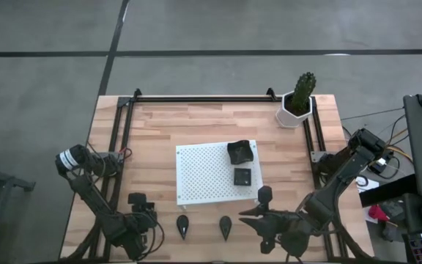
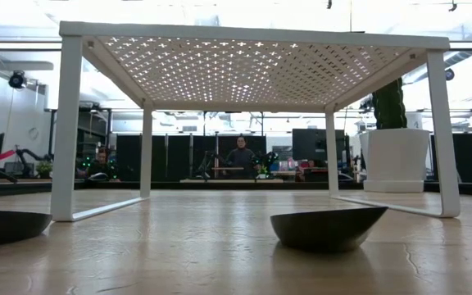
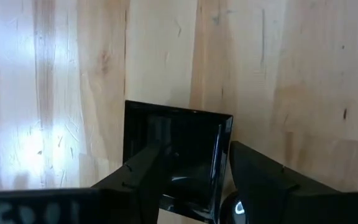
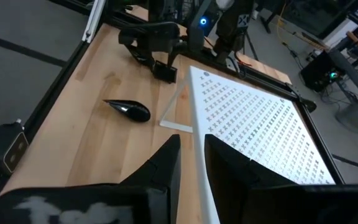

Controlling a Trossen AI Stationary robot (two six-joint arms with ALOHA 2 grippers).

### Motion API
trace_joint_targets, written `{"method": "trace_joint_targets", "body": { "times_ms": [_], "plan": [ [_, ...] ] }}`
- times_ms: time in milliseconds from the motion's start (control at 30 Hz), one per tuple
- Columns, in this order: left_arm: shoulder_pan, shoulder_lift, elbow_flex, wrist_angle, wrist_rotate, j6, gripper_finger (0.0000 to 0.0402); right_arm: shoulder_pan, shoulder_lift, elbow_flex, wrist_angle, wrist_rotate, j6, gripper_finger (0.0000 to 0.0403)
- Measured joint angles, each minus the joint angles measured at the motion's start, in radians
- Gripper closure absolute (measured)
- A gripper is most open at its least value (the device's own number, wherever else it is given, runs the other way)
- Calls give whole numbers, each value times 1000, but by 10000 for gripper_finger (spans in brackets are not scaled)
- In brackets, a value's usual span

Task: Pick & Place Mini shaped plates
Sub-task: Stack the square plate on top of the other square plate on the shelf

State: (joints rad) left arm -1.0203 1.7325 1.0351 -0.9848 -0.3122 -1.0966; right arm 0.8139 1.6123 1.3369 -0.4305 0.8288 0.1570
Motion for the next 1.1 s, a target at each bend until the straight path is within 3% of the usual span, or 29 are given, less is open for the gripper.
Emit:
{"method": "trace_joint_targets", "body": {
  "times_ms": [133, 500, 733, 1100],
  "plan": [
    [0, 0, -5, 0, 8, 0, 254, 0, 0, 0, 0, 0, 0, 335],
    [0, 0, -9, 34, 29, 11, 390, 0, 0, 0, 1, 0, 0, 335],
    [0, 0, 8, 60, 32, 22, 400, 0, 0, 0, 2, 0, 0, 335],
    [0, 0, 168, 59, 12, 103, 401, 0, 0, 0, 2, 0, 0, 335]
  ]
}}
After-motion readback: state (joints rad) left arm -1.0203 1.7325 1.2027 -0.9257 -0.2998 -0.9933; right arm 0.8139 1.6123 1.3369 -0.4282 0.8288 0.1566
